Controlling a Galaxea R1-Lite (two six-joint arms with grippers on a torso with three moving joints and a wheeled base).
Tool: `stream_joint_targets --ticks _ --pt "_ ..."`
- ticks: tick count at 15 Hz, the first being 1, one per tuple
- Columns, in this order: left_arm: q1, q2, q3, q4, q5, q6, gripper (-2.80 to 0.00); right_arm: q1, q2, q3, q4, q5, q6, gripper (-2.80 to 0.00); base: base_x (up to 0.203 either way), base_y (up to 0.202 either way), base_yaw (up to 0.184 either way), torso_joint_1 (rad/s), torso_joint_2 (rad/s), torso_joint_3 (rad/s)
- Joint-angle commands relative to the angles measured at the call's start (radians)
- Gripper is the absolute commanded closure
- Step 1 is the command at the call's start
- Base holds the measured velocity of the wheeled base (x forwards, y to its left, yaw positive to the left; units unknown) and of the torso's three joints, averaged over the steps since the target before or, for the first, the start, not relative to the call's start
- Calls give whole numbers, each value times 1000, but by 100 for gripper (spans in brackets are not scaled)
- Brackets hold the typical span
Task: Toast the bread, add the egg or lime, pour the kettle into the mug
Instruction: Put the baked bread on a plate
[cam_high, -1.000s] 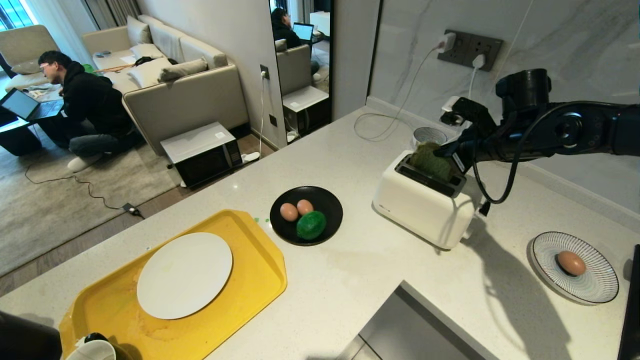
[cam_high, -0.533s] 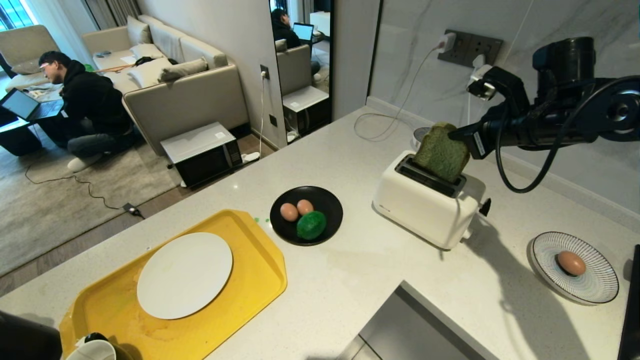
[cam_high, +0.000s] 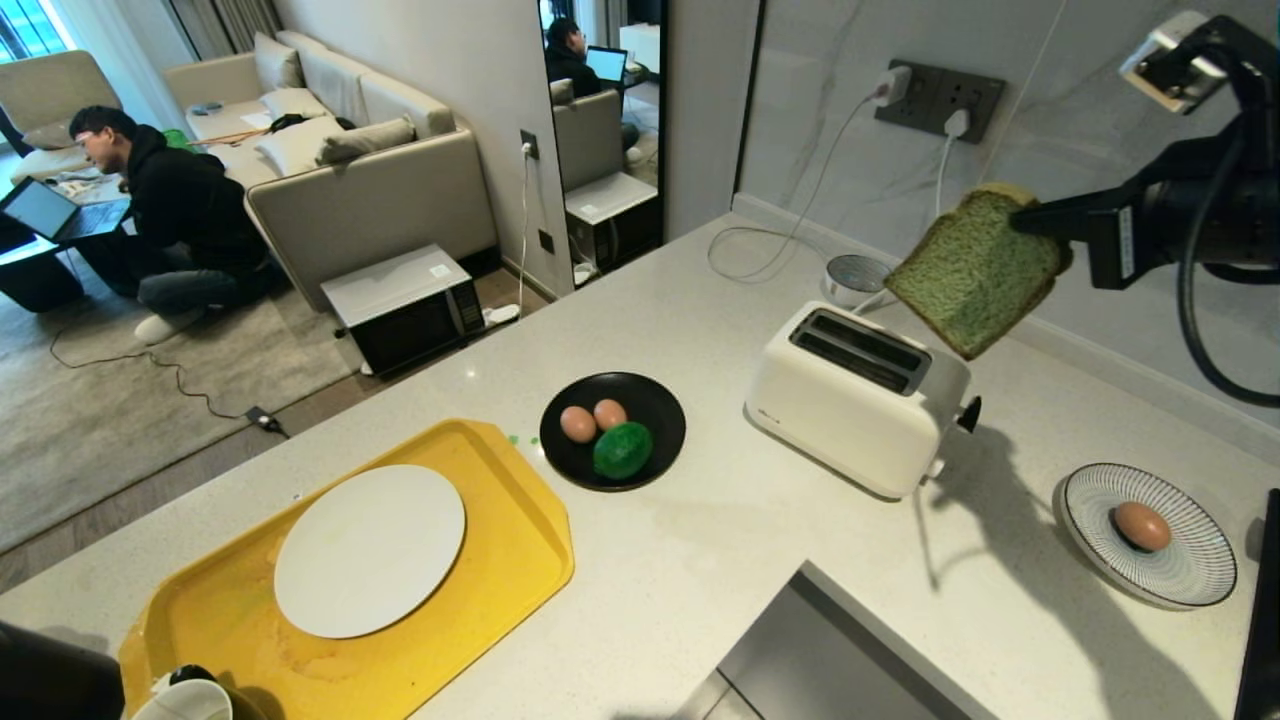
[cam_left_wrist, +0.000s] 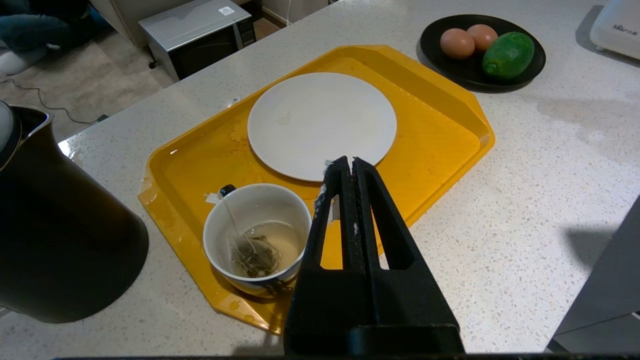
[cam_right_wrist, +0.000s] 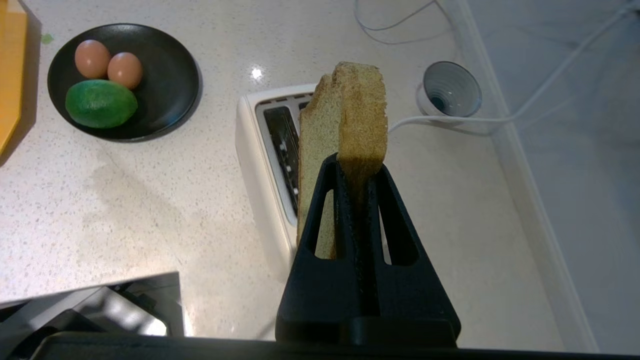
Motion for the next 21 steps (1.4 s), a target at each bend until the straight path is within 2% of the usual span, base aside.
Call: stream_joint_targets --ticks 1,8,11,21 --pt "0 -1 0 0 0 0 0 -32 -188 104 0 1 1 0 0 0 0 0 0 0" --pt "0 -1 0 0 0 0 0 -109 -358 250 0 -2 6 0 0 0 0 0 0 0" --pt "0 -1 0 0 0 0 0 -112 -364 267 0 -33 16 0 0 0 0 0 0 0" --pt "0 0 0 0 0 0 0 -112 -384 287 -1 -33 27 0 0 0 0 0 0 0"
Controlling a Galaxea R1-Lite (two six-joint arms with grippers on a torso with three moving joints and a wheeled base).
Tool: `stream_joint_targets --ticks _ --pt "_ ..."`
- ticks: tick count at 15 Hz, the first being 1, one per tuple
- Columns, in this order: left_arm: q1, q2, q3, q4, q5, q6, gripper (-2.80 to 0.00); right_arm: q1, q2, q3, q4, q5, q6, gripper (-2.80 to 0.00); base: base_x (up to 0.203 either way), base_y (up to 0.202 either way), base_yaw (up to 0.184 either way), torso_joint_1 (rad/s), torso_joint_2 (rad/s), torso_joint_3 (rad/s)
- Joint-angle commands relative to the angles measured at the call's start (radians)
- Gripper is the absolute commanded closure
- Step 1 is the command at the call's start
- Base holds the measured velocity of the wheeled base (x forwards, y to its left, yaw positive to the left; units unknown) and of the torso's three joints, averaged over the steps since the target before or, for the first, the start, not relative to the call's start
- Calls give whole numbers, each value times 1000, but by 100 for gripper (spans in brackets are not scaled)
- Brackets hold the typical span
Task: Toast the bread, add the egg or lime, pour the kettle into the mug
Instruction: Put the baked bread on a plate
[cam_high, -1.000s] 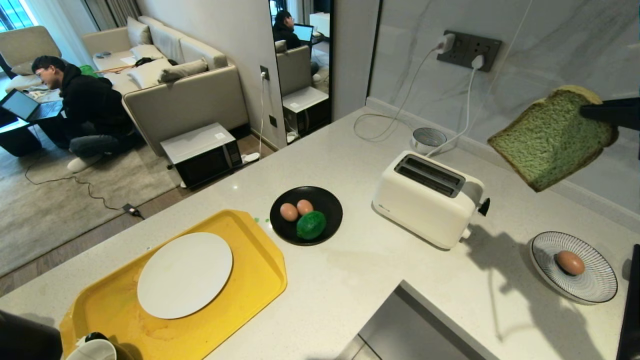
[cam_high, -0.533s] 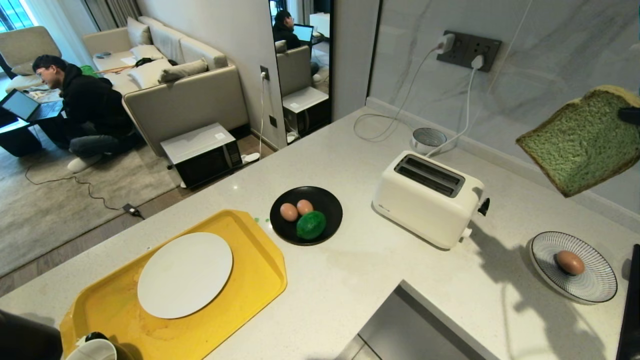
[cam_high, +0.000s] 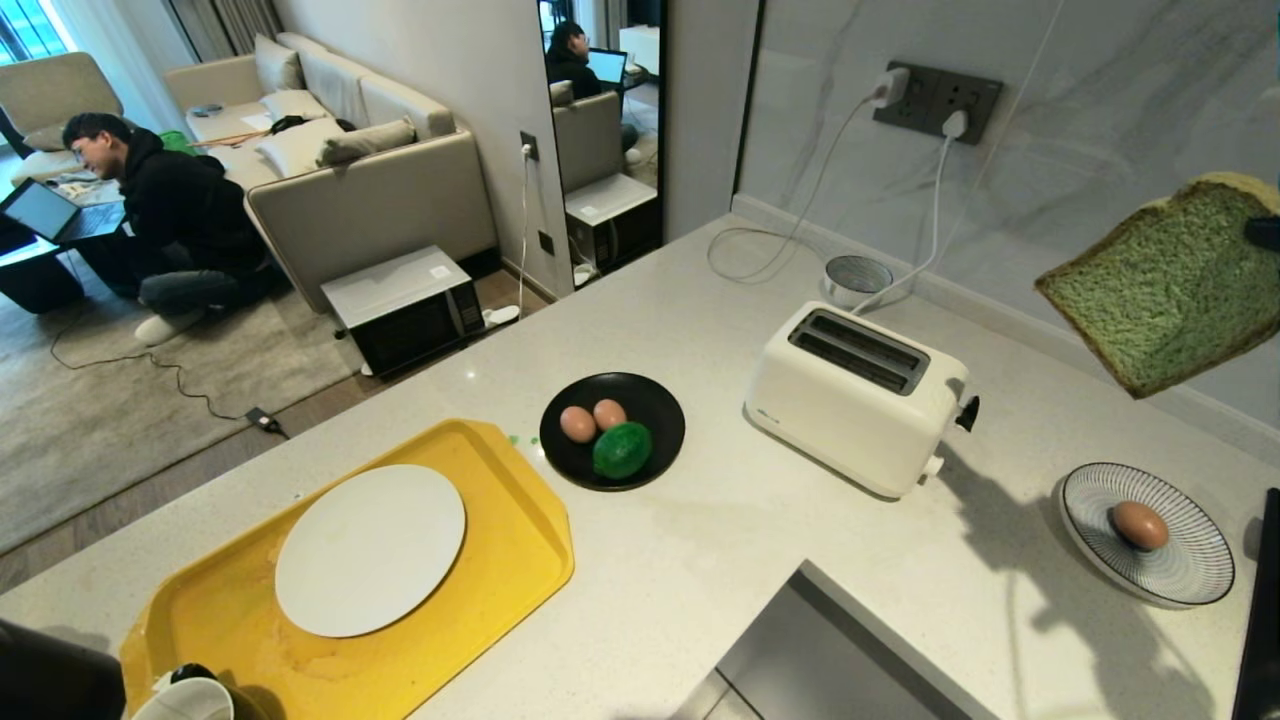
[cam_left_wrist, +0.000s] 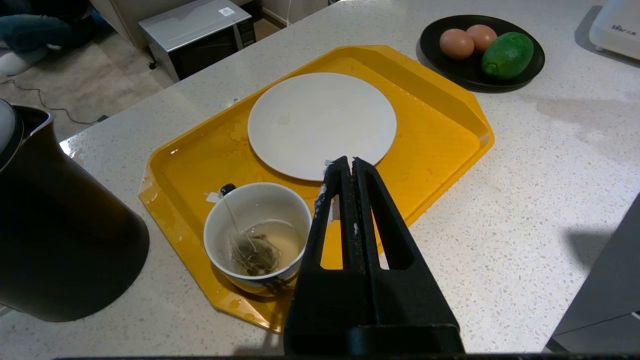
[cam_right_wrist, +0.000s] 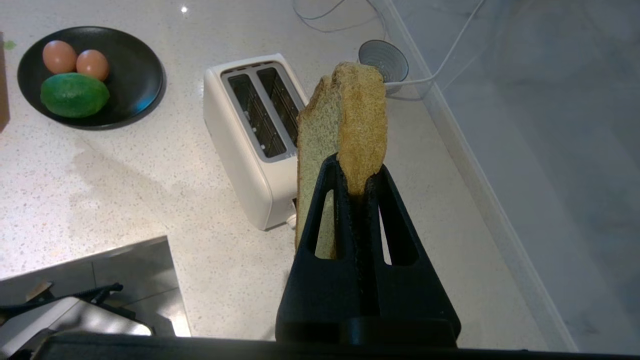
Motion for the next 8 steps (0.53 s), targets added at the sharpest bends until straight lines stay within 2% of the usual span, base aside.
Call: stream_joint_targets --ticks 1,8 --pt "0 -1 0 0 0 0 0 0 -9 9 1 2 -2 0 0 0 0 0 0 0" --pt "0 -1 0 0 0 0 0 1 -12 18 1 2 -2 0 0 0 0 0 0 0"
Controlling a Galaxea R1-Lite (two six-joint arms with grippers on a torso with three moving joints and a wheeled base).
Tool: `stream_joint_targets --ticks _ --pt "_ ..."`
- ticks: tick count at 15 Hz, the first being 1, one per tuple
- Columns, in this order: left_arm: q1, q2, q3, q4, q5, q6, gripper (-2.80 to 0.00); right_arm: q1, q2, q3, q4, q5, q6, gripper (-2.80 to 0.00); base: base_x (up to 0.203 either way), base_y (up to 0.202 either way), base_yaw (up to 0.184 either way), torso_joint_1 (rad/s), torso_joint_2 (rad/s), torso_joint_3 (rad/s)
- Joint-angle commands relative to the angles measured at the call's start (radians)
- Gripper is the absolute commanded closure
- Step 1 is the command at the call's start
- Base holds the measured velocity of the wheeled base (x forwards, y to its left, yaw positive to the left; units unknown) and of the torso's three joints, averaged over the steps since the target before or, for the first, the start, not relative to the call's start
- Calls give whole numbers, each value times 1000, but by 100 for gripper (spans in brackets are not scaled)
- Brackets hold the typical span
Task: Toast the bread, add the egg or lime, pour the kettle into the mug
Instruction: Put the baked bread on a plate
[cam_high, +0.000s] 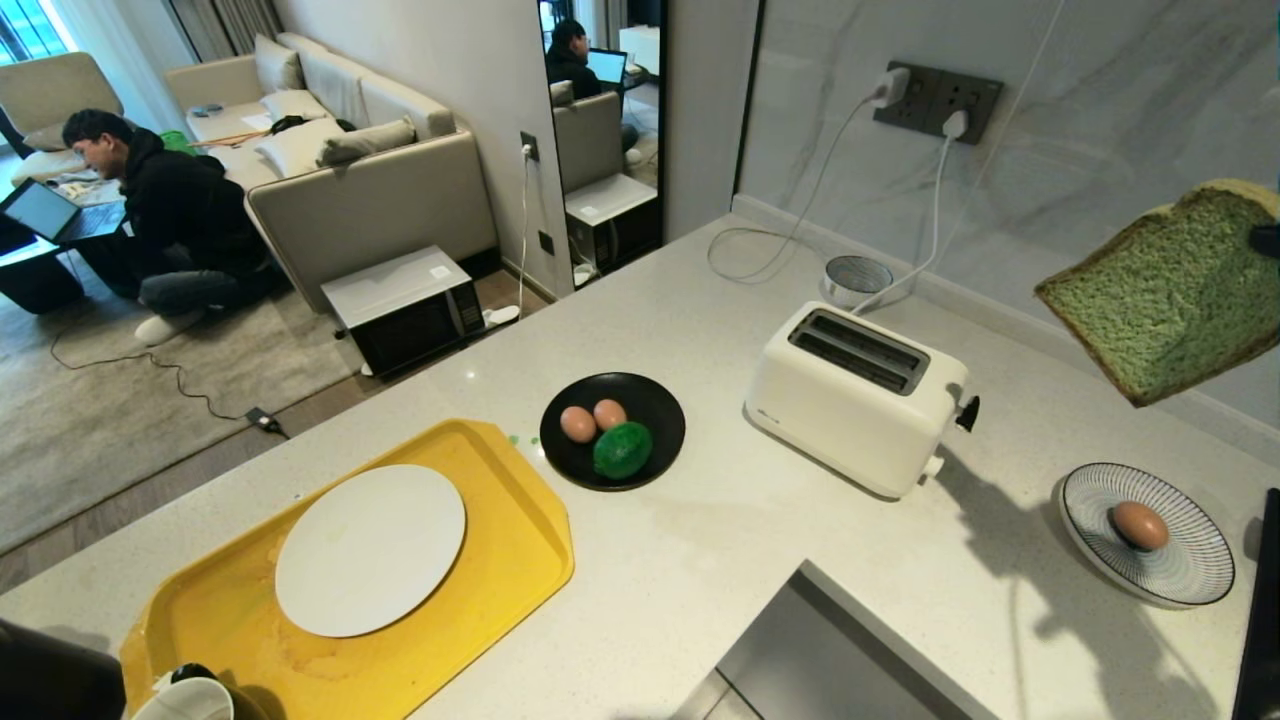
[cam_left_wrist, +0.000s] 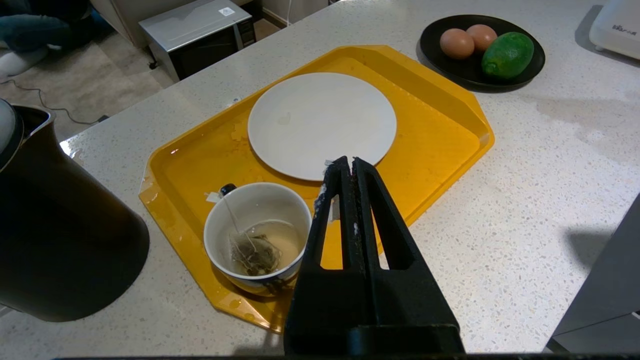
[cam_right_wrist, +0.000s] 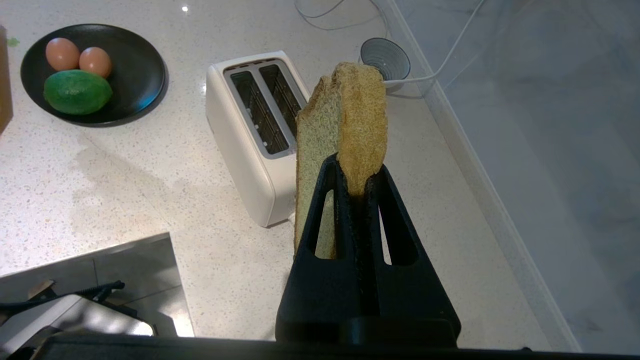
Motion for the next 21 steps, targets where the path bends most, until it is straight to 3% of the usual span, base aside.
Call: stream_joint_targets --ticks 1,16,21 --pt "0 0 0 -1 0 0 0 0 3 2 1 2 -3 0 0 0 0 0 0 0" --pt "0 -1 0 -1 1 0 0 3 1 16 1 2 -3 0 0 0 0 0 0 0" --pt "0 0 0 -1 0 0 0 3 2 36 -24 3 -4 0 -2 -6 136 0 2 1"
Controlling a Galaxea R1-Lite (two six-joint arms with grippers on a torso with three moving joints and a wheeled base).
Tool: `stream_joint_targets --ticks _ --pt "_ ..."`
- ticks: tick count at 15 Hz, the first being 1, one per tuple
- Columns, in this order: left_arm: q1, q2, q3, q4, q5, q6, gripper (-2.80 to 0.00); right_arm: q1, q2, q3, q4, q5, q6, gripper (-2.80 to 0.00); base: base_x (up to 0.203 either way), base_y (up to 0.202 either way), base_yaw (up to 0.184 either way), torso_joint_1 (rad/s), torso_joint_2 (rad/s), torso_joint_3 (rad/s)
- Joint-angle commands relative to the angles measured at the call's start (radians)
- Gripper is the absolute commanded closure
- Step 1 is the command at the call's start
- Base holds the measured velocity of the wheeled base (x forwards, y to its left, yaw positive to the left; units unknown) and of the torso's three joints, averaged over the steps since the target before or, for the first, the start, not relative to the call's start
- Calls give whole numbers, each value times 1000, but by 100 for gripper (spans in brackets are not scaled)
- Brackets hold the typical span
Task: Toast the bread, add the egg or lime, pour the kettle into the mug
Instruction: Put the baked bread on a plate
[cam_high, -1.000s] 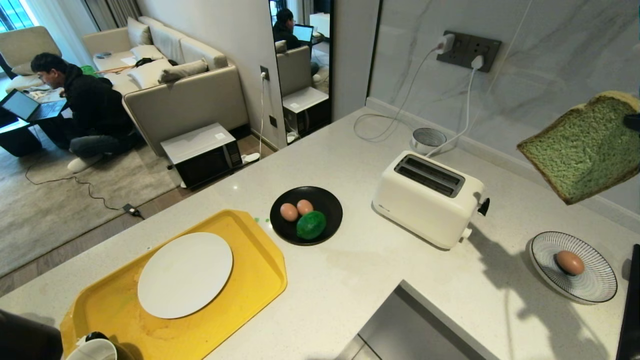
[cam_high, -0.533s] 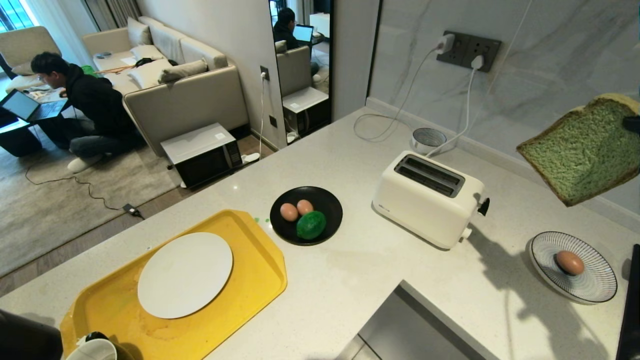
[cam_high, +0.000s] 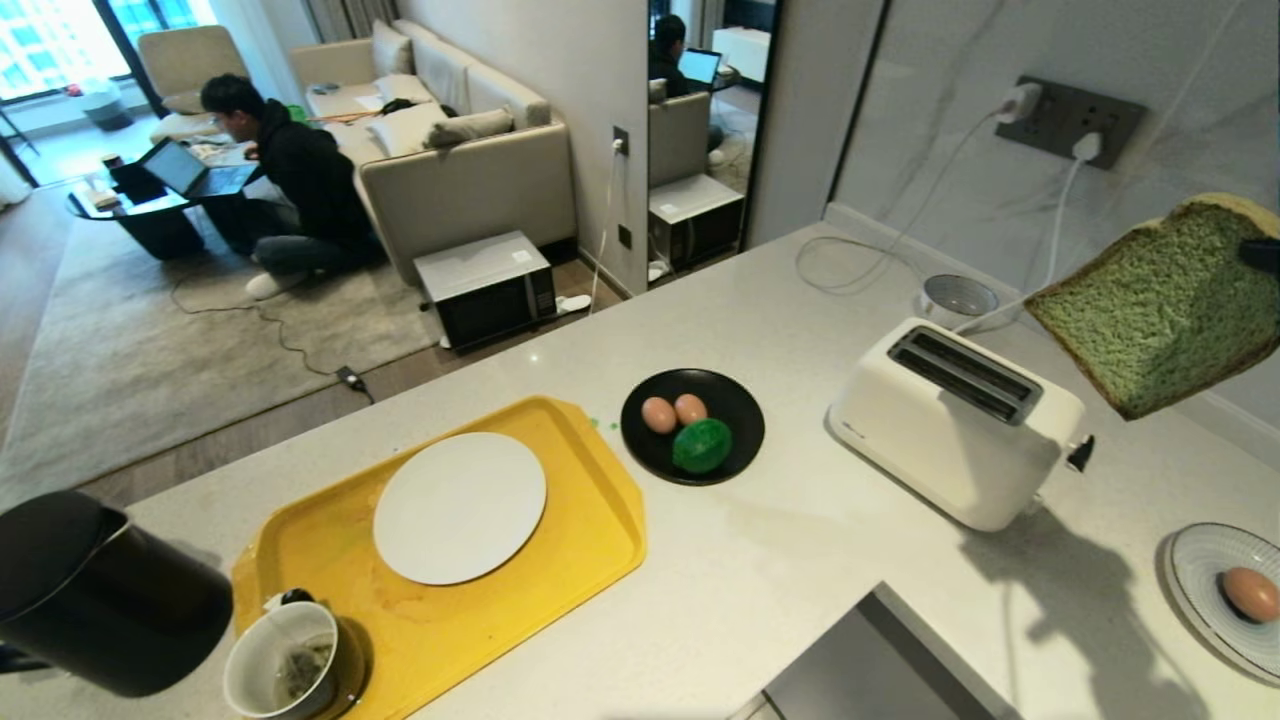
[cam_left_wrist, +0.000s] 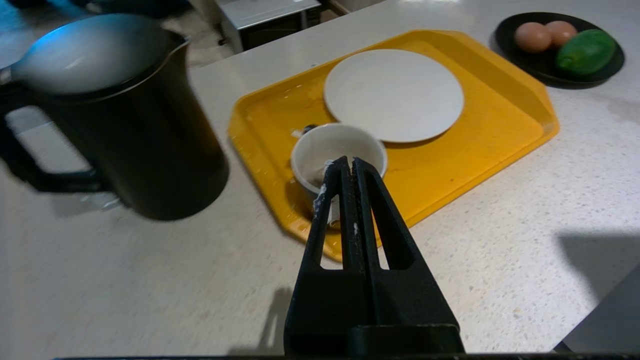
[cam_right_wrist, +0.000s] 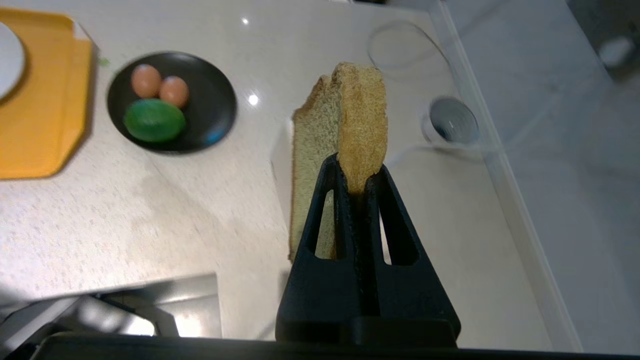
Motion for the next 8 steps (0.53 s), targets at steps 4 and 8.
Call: stream_joint_targets --ticks 4,8 --pt "0 0 0 0 1 0 0 0 3 23 -38 1 -3 0 1 -7 174 1 3 4" --pt "0 0 0 0 0 0 0 -2 3 26 -38 1 -3 0 -1 -7 172 5 4 2"
